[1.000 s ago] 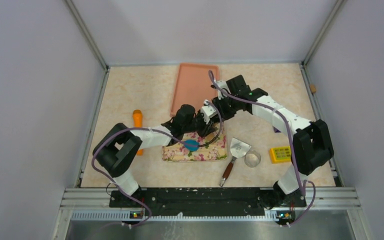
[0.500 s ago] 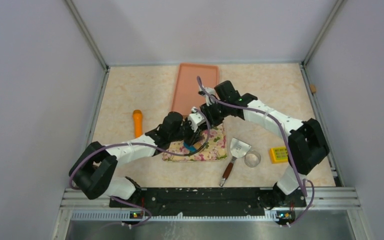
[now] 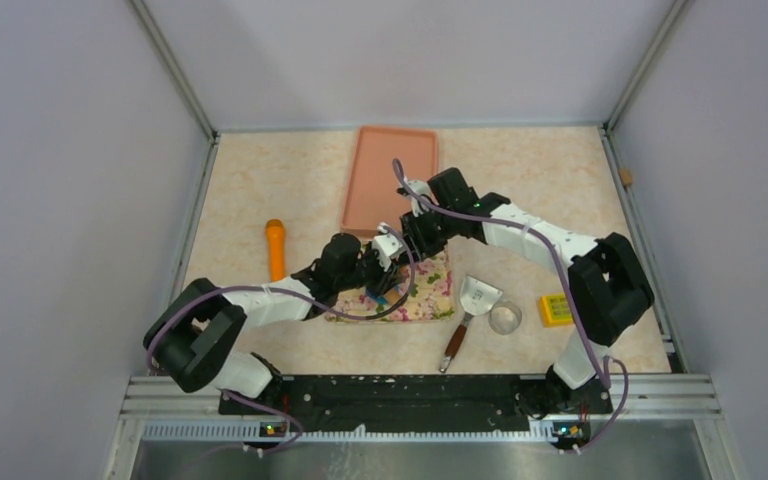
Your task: Roll out the dumpling wrappers from the dough
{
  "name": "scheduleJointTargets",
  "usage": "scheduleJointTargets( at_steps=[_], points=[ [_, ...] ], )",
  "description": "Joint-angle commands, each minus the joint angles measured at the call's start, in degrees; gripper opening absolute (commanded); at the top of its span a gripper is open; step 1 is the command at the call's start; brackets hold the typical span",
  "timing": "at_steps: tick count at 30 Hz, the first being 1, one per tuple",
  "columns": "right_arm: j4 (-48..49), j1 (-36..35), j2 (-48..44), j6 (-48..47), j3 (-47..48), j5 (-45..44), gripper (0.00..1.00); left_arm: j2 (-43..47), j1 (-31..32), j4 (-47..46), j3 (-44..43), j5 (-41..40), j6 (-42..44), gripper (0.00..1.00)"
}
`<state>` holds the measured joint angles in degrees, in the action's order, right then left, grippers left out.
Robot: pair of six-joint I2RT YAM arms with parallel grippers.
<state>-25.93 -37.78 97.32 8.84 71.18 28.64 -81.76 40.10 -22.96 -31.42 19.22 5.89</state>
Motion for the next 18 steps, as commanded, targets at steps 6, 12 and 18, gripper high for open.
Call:
scheduleJointTargets(
  at_steps=[6,12,18],
  points=[
    [1.76,-0.35,3.5,-4.13,-3.13,-9.32,0.0,-8.09,-0.2,-4.75,3.67,-1.57,-0.09,0.0],
    [1.01,1.78,5.19,-4.59,-1.9,-10.46,0.0,-11.25,0.05,-6.62,2.68,-1.23,-0.42,0.0],
    [0.51,2.96,5.26,-5.45,-2.0,-11.87,0.0,-14.84,0.24,-8.04,0.8,-1.1,-0.61,0.0]
  ],
)
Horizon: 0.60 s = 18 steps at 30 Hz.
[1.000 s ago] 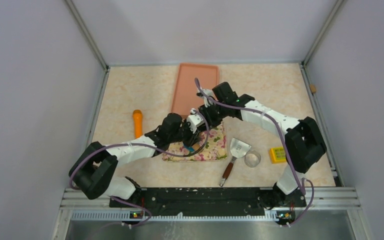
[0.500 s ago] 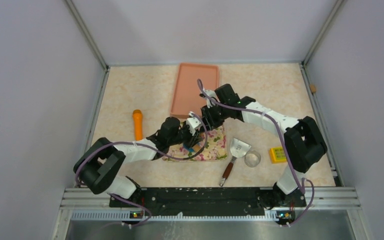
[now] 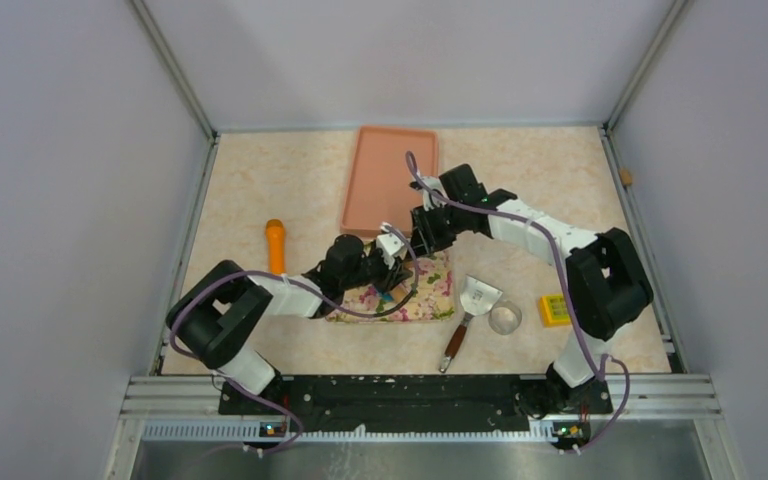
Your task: Roll out the dumpling wrappers from the dough
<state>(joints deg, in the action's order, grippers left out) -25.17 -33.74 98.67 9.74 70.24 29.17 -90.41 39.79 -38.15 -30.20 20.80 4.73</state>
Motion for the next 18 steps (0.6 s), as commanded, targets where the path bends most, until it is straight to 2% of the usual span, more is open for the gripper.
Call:
scheduleJointTargets(
  at_steps=[1,18],
  points=[
    [-0.18,-1.0,3.75,-6.44,-1.25,-12.69,0.0,-6.44,0.67,6.46,-0.55,-2.95,0.4,0.0],
    [-0.46,0.92,3.07,-8.07,-1.11,-15.37,0.0,-11.65,1.54,5.11,-5.05,-3.65,0.16,0.0]
  ],
)
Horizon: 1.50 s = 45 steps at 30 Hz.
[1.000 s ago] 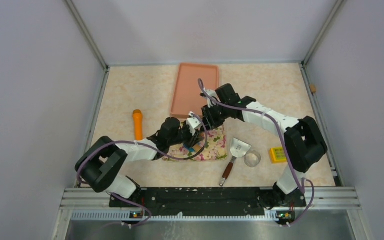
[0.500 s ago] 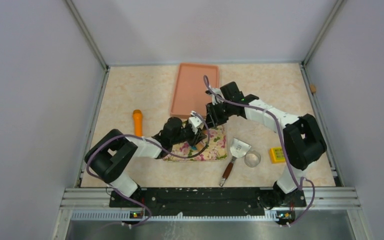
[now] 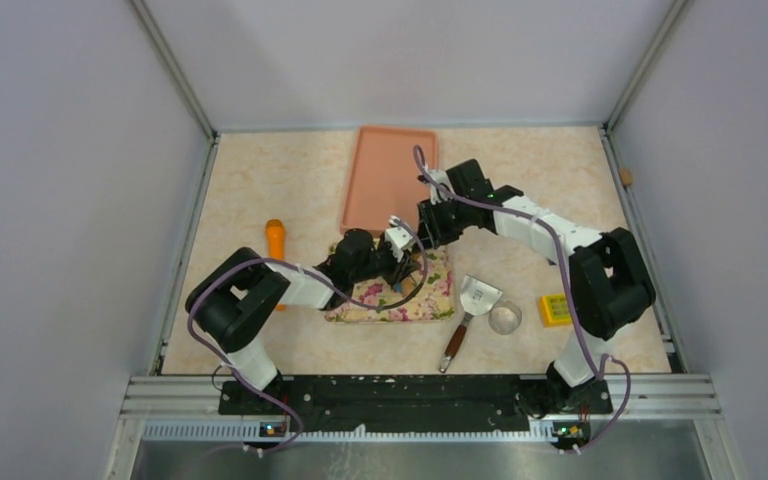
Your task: Roll out the dumpling wrappers from the dough
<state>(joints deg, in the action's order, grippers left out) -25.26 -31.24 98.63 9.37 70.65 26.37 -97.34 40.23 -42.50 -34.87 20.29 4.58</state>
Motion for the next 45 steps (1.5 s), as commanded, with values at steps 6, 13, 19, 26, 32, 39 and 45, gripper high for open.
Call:
scheduleJointTargets(
  at_steps=[6,13,19,26,32,39,45],
  points=[
    [-0.88,-0.48,1.99,-9.26,-2.02,-14.05,0.0,-5.93,1.63,9.45,-3.12,-3.24,0.4,0.0],
    [-2.2,1.06,-0.31,-10.71,-2.38,-14.86,0.0,-7.07,2.04,10.37,-6.99,-2.49,0.98,0.0],
    [-4.43,1.62,-4.46,-11.22,-0.77,-12.09,0.0,-4.18,2.1,14.03,-10.15,-1.32,1.56,0.0],
    [-7.35,1.46,-10.08,-12.02,4.04,-7.68,0.0,2.39,1.83,24.02,-14.87,0.46,2.89,0.0],
    [-8.32,-2.9,-11.17,-19.06,8.59,-5.69,0.0,7.21,0.99,34.46,-18.04,-0.8,4.84,0.0],
    [-9.82,-5.85,-7.3,-27.03,16.03,-2.32,0.0,15.92,-1.39,41.05,-14.75,-2.05,7.98,0.49],
    [-10.28,-5.91,-9.11,-43.74,16.36,8.1,0.0,36.02,-9.07,39.73,-1.77,5.23,16.14,0.75]
  ],
)
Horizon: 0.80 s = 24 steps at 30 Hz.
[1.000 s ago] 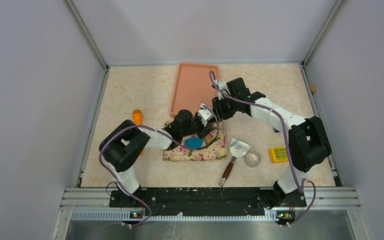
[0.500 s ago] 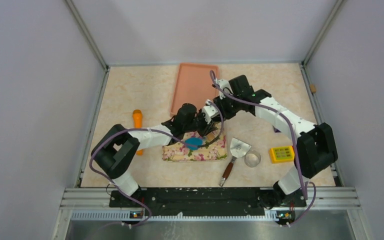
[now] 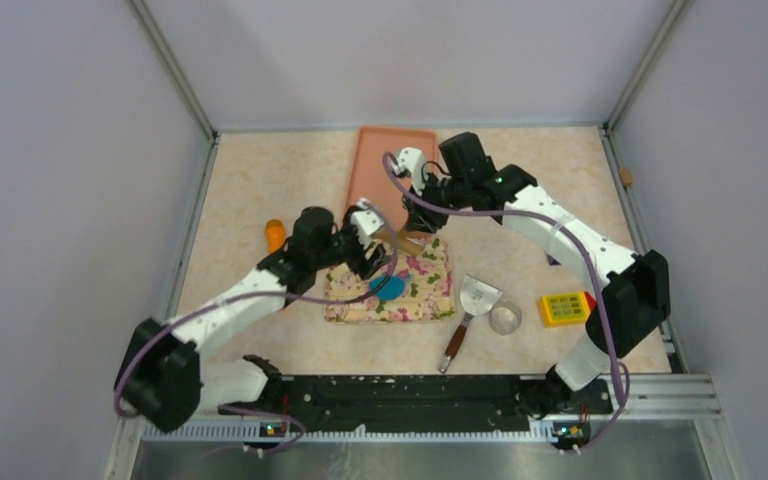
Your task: Roll out the dumpling wrappers from the dough
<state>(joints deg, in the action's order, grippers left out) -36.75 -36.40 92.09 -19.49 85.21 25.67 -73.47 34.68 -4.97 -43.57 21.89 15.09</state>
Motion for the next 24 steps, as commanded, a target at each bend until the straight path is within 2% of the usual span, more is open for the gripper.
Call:
scheduleJointTargets(
  at_steps=[1,3,7,12,15,21,24],
  points=[
    [2.07,-0.98,-3.29,-17.44,0.69,9.88,0.0,15.35,-3.76,2.66,8.51,3.76,7.36,0.78],
    [2.27,-1.72,-5.32,-25.21,-1.18,11.51,0.0,20.27,-4.17,3.96,10.79,5.12,9.88,0.82],
    [-1.08,-4.51,-6.39,-41.45,-3.2,10.77,0.0,25.03,-4.27,7.85,12.2,7.27,11.26,0.81],
    [-3.76,-9.15,-7.77,-54.88,-5.33,7.56,0.0,23.59,-4.27,-2.13,15.31,5.59,9.78,0.77],
    [-5.1,-10.78,-7.78,-57.69,-5.24,6.46,0.0,21.05,-6.2,-3.65,13.98,-1.49,1.6,0.75],
    [-8.88,-13.1,-5.47,-57.66,-3.83,4.85,0.0,18.46,-23.18,3.49,12.75,-3.67,-30.35,0.71],
    [-9.08,-14.67,-4.16,-55.24,-3.29,3.66,0.0,15.35,-25.42,8.38,12.21,-1.99,-36.03,0.64]
  ],
)
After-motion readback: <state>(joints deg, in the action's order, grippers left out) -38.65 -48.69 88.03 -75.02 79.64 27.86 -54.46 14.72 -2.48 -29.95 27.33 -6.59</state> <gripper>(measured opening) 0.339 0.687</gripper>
